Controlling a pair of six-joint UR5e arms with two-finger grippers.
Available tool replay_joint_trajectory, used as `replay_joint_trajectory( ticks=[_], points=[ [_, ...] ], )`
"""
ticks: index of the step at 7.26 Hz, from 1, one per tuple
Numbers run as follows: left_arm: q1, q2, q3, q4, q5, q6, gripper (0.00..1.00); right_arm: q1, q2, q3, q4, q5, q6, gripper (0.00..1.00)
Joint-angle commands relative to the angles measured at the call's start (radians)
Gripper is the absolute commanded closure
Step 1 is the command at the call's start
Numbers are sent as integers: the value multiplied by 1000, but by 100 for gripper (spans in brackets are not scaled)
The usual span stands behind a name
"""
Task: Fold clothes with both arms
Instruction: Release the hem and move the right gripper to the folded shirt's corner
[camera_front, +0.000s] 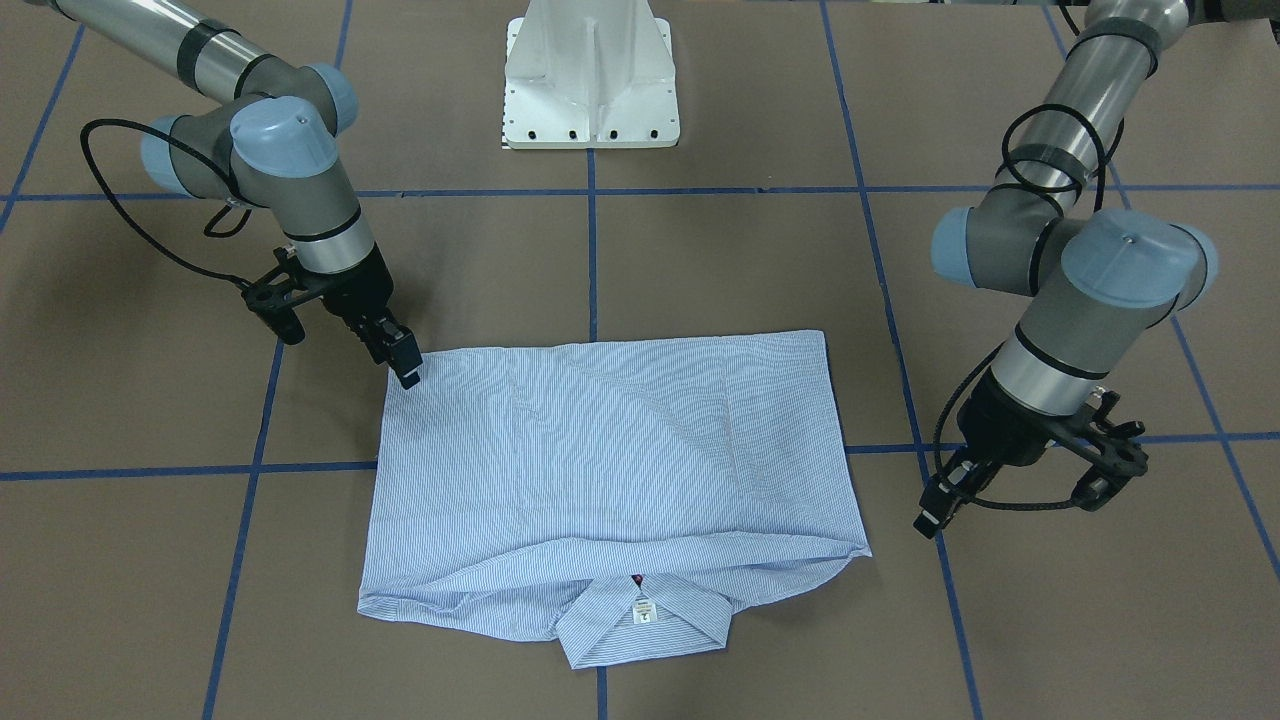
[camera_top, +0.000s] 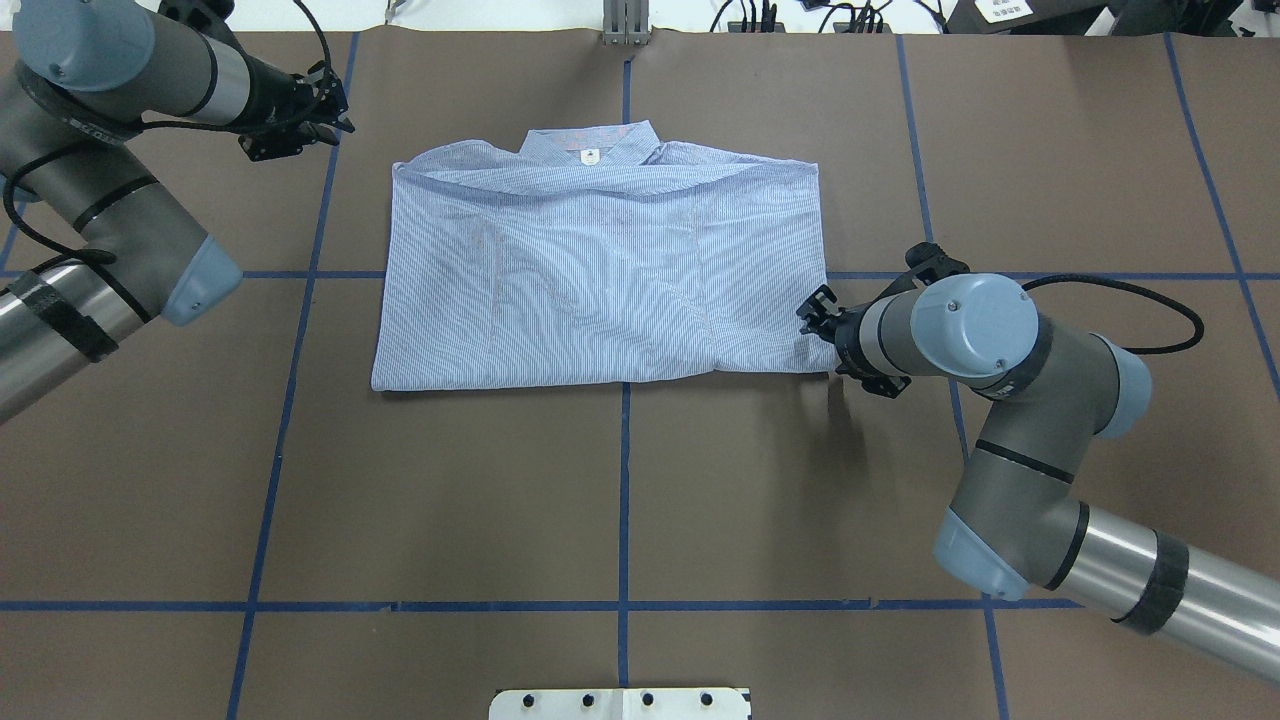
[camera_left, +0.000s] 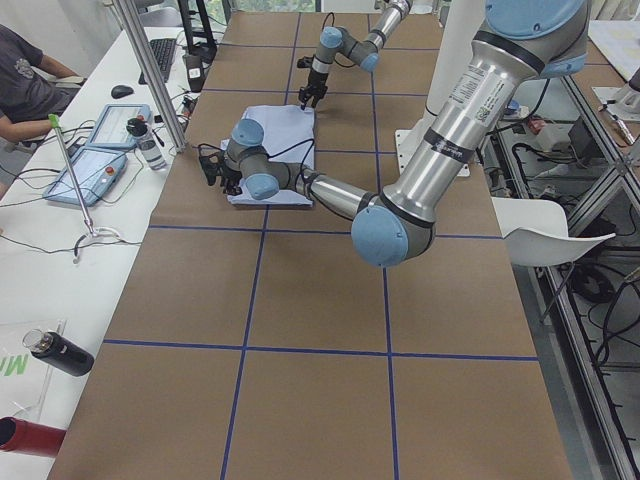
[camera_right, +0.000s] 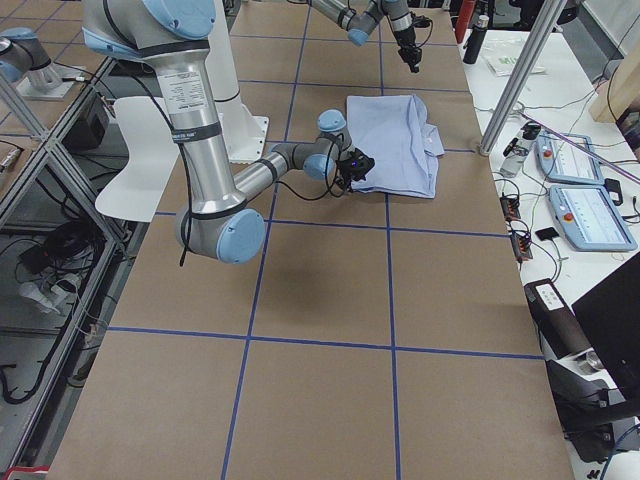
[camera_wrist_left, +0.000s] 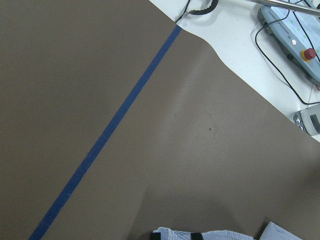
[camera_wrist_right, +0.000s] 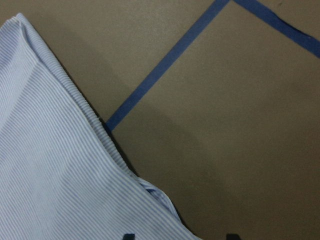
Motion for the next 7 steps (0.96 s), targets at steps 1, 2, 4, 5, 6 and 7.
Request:
replay_joint_trajectory(
  ticks=[1,2,4,5,6,7],
  points=[
    [1,0,1,1,-2,0,68,-28,-4,-4,7,-37,4,35],
    [1,0,1,1,-2,0,68,-25,-5,4,7,-37,8,93],
    [0,2,3,1,0,0,68,-26,-14,9,8,-35,8,100],
    [0,2,3,1,0,0,68,-25,-14,9,8,-34,7,100],
    [0,2,1,1,-2,0,68,-22,-18,27,7,-32,5,100],
    [0,0,0,1,-2,0,68,-22,-72,124,5,-23,2,100]
  ],
)
